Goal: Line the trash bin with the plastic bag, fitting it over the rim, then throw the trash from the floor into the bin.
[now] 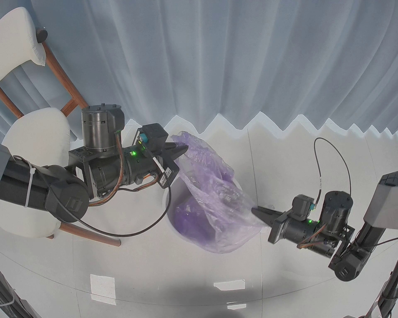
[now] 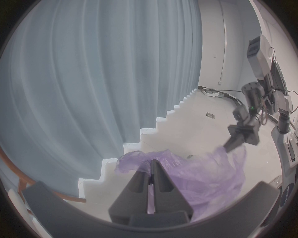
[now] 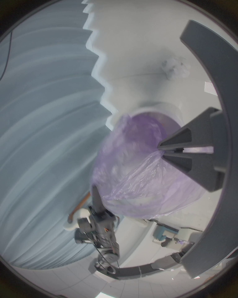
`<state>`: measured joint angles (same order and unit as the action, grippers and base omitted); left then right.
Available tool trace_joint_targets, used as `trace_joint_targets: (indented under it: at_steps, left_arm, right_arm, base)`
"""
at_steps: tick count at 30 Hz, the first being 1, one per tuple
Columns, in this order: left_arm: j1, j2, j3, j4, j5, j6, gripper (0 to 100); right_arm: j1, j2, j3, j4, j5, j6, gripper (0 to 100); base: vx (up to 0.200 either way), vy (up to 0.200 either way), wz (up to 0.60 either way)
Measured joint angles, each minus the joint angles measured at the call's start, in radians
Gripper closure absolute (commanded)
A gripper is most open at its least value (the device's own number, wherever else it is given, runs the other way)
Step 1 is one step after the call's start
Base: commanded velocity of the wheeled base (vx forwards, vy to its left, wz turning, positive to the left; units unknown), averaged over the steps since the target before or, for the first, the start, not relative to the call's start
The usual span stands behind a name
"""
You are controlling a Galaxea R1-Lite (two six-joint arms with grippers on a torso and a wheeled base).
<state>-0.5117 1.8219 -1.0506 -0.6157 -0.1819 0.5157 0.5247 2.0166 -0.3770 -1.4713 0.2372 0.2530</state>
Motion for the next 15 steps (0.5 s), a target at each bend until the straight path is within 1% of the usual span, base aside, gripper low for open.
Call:
trace_joint_targets:
  at_steps: [2,8,11,15]
  left_arm:
    - [0.002,-0.001,0.011,0.0,0.001,-0.007,100]
    - [0.005,-0.012,0.06,-0.001,0.003,-0.024,100]
    - [0.003,-0.027,0.096,0.001,0.004,-0.038,100]
    - [-0.006,-0.046,0.144,0.006,0.009,-0.068,100]
  right_arm:
    - [-0.052,-0.012,-0.038,0.031,0.015,0.0,100]
    - [-0.17,-0.026,-0.156,0.07,0.039,0.003,100]
    - [-0.201,-0.019,-0.206,0.071,0.042,0.007,100]
    - [-0.212,-0.003,-0.226,0.07,0.043,0.009,100]
  base:
    - [0.0,0.0,0.0]
    - [0.0,0.0,0.0]
    - [0.0,0.0,0.0]
    - [0.0,0.0,0.0]
